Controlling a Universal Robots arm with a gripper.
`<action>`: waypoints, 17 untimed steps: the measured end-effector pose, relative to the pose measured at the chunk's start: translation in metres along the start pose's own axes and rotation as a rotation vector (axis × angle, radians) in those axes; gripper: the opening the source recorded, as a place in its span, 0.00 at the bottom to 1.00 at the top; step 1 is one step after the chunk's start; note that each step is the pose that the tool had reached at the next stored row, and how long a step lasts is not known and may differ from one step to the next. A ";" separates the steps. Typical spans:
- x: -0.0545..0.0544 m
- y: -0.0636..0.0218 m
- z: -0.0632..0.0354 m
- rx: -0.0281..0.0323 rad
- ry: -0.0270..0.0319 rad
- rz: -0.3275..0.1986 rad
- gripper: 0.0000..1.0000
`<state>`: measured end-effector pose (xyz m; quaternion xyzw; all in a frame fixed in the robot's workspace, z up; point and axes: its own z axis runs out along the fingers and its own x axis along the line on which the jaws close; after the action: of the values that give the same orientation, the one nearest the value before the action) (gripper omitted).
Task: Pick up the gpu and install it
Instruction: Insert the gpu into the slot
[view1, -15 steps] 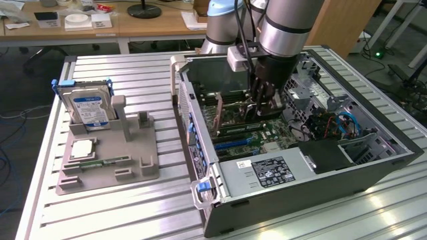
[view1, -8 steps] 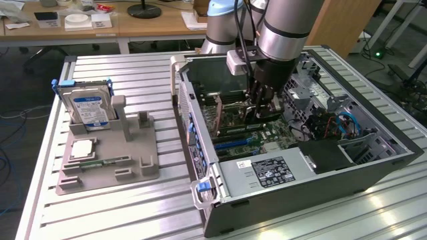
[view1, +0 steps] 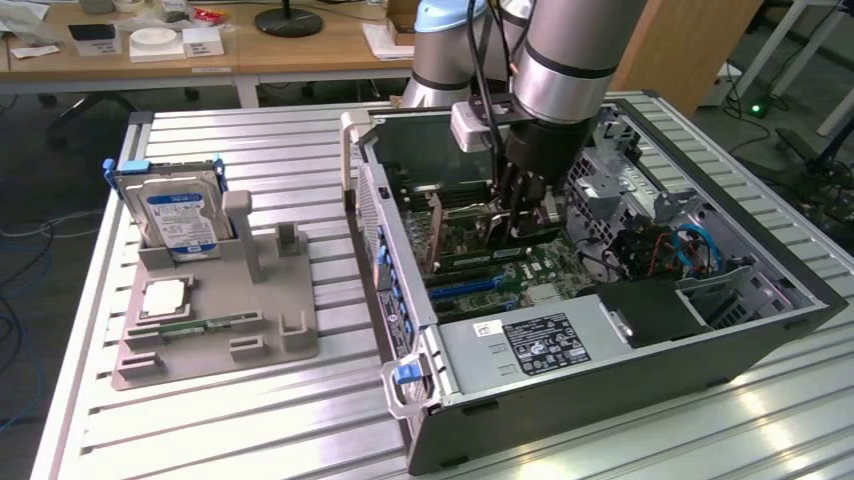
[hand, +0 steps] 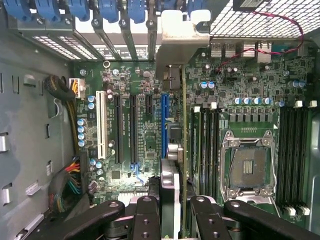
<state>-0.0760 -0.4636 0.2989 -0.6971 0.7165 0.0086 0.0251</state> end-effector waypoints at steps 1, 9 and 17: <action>0.000 0.0007 0.0000 0.0000 0.0000 0.000 0.28; 0.002 0.0025 0.0016 -0.0001 0.0001 0.000 0.28; 0.001 0.0032 0.0060 -0.0002 0.0003 0.000 0.28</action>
<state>-0.0791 -0.4646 0.2928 -0.6972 0.7164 0.0086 0.0249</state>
